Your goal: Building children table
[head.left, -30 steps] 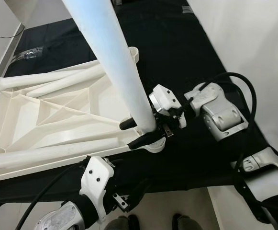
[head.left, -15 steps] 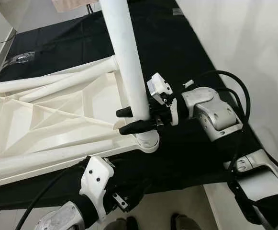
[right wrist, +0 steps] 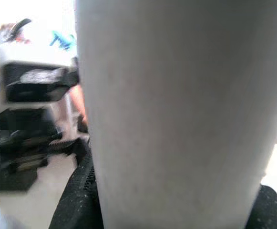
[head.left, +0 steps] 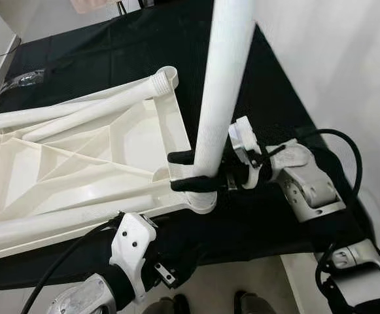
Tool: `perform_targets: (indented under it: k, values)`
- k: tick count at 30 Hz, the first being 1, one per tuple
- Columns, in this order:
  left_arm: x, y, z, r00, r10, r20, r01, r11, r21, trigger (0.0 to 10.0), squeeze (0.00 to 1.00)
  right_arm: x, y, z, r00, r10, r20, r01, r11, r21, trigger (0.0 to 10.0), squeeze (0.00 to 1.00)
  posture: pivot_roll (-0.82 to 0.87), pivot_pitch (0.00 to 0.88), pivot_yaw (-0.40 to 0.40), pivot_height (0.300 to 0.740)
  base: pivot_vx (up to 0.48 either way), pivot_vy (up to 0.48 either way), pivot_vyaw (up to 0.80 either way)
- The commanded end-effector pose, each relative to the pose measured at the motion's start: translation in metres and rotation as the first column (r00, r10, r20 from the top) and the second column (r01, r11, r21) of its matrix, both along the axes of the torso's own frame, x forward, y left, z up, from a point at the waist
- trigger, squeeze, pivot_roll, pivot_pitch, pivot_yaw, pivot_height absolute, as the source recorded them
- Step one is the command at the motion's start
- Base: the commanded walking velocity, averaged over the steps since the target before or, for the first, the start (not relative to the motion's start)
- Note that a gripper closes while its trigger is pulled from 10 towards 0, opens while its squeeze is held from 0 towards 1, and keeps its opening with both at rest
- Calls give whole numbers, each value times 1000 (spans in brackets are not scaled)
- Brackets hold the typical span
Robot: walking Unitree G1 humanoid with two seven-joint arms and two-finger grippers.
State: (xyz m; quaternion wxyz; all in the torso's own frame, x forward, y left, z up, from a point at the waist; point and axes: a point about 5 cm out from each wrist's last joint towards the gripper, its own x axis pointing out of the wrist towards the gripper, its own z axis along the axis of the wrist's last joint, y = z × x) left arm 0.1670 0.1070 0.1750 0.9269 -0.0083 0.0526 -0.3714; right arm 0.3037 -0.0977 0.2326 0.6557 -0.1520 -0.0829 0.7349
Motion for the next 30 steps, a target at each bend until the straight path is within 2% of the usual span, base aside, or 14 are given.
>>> perform_targets:
  k: [1,4,6,11,18,20,22,25,30]
  values:
    - [-1,2,-6,1000,4,-27,-4,1000,10,10000,0,-7,-8,-60,986,-35,-161,-7,966,-257,10000,0,41,311,144,740,0,0,0]
    - [-1,2,-5,1000,6,-27,-6,1000,8,10000,0,-8,-9,-64,990,-37,-135,-12,939,-344,10000,0,41,313,141,740,0,0,0]
    - [-1,2,-5,1000,6,-27,-6,1000,8,10000,0,-8,-9,-64,990,-37,-135,-12,939,-344,10000,0,41,313,141,740,0,0,0]
    - [-1,1,-5,1000,5,-27,-5,1000,6,10000,0,-8,-12,-67,990,-37,-137,-24,909,-417,10000,0,39,312,139,740,0,0,0]
    - [-1,1,-6,1000,4,-28,-4,1000,4,10000,0,-5,-14,-66,982,-67,-174,-16,899,-437,10000,0,36,307,136,740,0,0,0]
    - [-1,1,-7,1000,4,-29,-4,1000,3,10000,0,-1,-12,-63,961,-129,-245,20,915,-403,10000,0,34,302,135,740,0,0,0]
    - [-1,1,-7,1000,4,-29,-4,1000,3,10000,0,-1,-12,-63,961,-129,-245,20,915,-403,10000,0,34,302,135,740,0,0,0]
    - [-1,1,-8,1000,1,-31,-1,1000,3,10000,0,12,-5,-67,895,-292,-336,163,917,-363,10000,0,33,294,136,740,0,0,0]
    - [-1,1,-8,1000,0,-31,0,1000,4,10000,0,13,-4,-73,881,-329,-340,198,909,-367,10000,0,34,293,136,740,0,0,0]
